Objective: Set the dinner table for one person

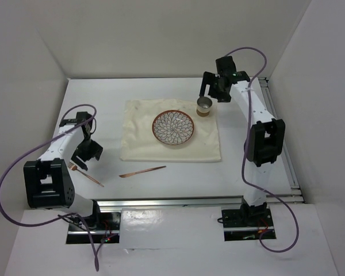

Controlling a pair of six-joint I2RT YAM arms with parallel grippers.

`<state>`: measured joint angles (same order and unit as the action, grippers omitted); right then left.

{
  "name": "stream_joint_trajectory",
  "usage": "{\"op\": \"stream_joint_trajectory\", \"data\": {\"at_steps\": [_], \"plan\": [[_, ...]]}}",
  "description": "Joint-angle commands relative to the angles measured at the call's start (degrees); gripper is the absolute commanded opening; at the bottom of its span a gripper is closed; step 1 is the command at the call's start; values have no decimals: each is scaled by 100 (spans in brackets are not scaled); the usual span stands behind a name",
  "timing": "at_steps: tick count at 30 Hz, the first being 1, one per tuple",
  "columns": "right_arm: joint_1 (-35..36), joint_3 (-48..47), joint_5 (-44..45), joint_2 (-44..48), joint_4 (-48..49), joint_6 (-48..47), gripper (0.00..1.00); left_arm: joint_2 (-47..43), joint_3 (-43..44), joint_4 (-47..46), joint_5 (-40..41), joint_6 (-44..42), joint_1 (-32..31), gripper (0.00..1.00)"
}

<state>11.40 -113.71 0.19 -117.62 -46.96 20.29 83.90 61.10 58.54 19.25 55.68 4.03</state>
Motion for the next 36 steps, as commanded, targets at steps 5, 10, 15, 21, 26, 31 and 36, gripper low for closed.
{"op": "stream_joint_trajectory", "data": {"at_steps": [5,10,15,21,26,31,36], "plan": [[-59,1078,-10,1372,301,-95,93,-304,-678,-554,-456,31,1255,73],[-120,1474,-10,1708,232,-210,87,152,-407,-791,-457,-171,1697,67],[-120,1764,43,1883,117,-316,87,416,-687,-1266,-712,-400,2171,67],[55,1765,165,1831,-58,-254,87,522,-872,-1459,-808,-567,2225,69],[257,1571,351,1778,-243,-149,87,1022,-679,-1521,-895,-620,2225,67],[319,1571,543,1778,-410,-96,87,1357,-678,-1592,-1080,-673,2330,61],[372,1624,666,1883,-463,-43,87,1454,-731,-1697,-1142,-611,2330,29]]}}
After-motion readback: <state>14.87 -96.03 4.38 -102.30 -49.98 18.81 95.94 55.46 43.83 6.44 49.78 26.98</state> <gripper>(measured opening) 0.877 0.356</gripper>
